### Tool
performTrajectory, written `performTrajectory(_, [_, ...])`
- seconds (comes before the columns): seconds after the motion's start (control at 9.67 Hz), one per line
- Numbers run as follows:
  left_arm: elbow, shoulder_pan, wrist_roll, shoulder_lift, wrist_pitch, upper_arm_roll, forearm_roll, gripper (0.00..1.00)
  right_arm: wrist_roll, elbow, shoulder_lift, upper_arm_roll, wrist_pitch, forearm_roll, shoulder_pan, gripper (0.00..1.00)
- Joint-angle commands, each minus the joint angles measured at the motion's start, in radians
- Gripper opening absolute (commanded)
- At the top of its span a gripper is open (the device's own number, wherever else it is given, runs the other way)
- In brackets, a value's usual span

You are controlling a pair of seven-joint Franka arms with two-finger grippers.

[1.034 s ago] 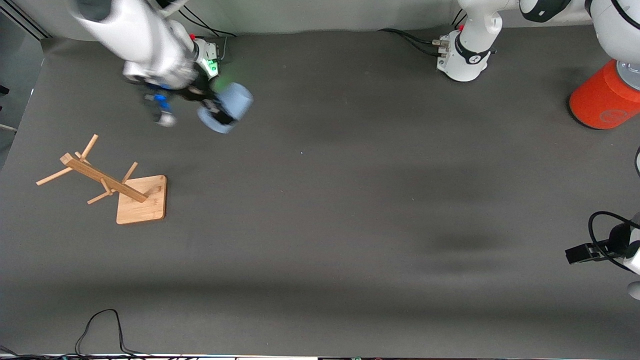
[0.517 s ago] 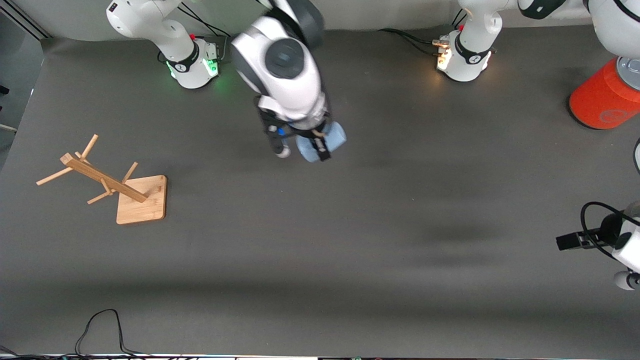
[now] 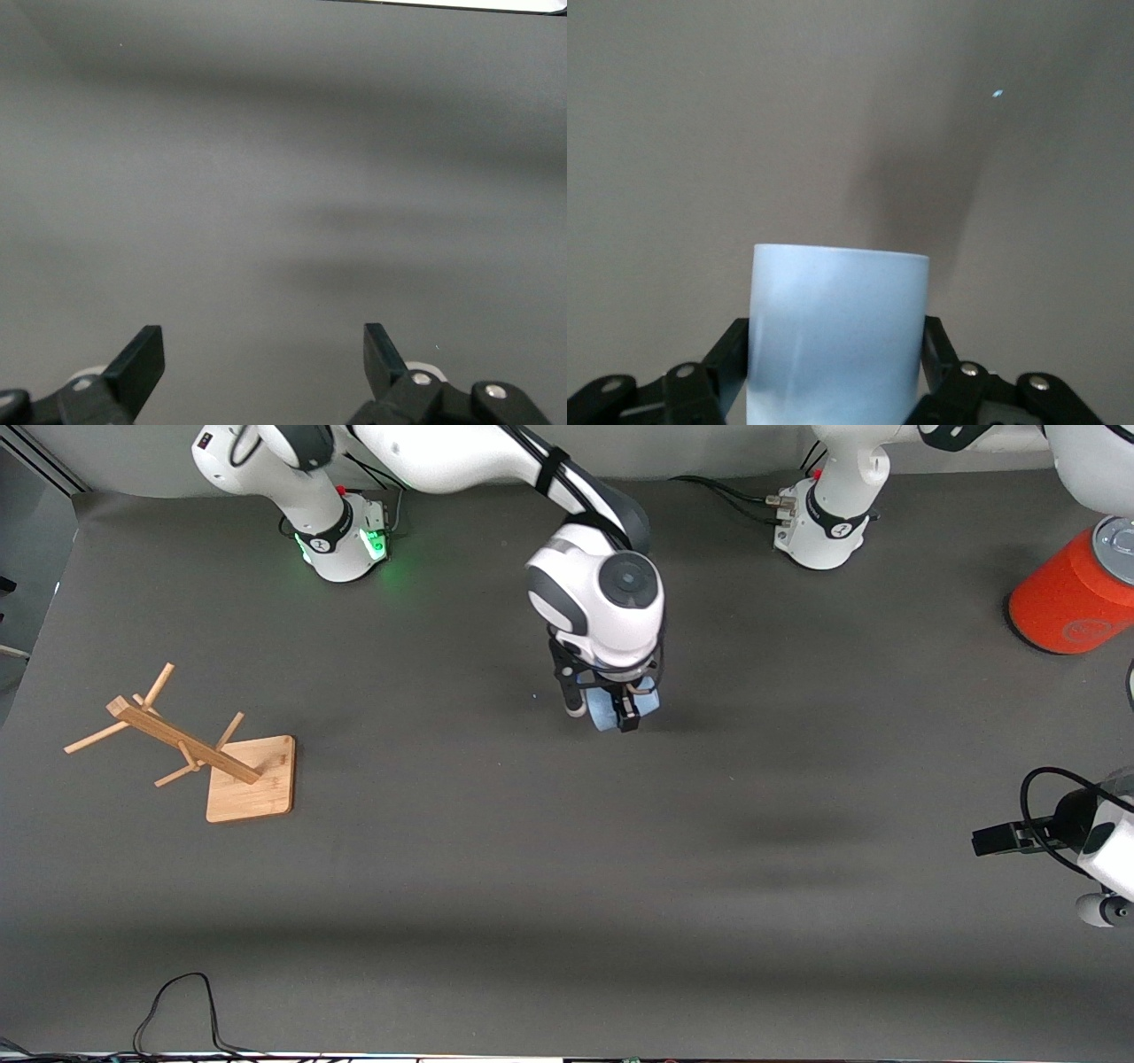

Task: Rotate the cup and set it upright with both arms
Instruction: 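Carry the blue cup to mid-table and lower it with the right gripper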

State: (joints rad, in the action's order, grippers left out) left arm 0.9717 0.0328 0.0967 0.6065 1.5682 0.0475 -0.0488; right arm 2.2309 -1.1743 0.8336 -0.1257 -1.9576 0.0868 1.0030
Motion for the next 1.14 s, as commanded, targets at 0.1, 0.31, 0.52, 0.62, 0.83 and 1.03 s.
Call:
performTrajectory(0.1, [-0.002, 0.002, -0.005, -0.008, -0.019, -0.001, 0.012, 1.00, 0.078, 0.094, 0.114, -0.015, -0.018, -0.028, 0.016, 0.47])
performTrajectory(0.31, [-0.002, 0.004, -0.005, -0.008, -0.030, -0.001, 0.012, 1.00, 0.088, 0.091, 0.145, -0.015, -0.030, -0.029, 0.017, 0.47])
performTrajectory(0.52, [-0.002, 0.004, -0.005, -0.008, -0.030, -0.001, 0.012, 1.00, 0.116, 0.090, 0.165, -0.015, -0.044, -0.054, 0.017, 0.47])
performTrajectory(0.62, [-0.002, 0.005, -0.006, -0.008, -0.030, -0.001, 0.012, 1.00, 0.118, 0.082, 0.168, -0.015, -0.055, -0.055, 0.026, 0.49])
performTrajectory(0.83, [-0.002, 0.006, -0.006, -0.008, -0.031, -0.001, 0.012, 1.00, 0.118, 0.082, 0.174, -0.015, -0.069, -0.056, 0.028, 1.00])
performTrajectory(1.03, [-0.002, 0.006, -0.006, -0.008, -0.031, -0.001, 0.012, 1.00, 0.118, 0.082, 0.174, -0.017, -0.069, -0.056, 0.028, 1.00])
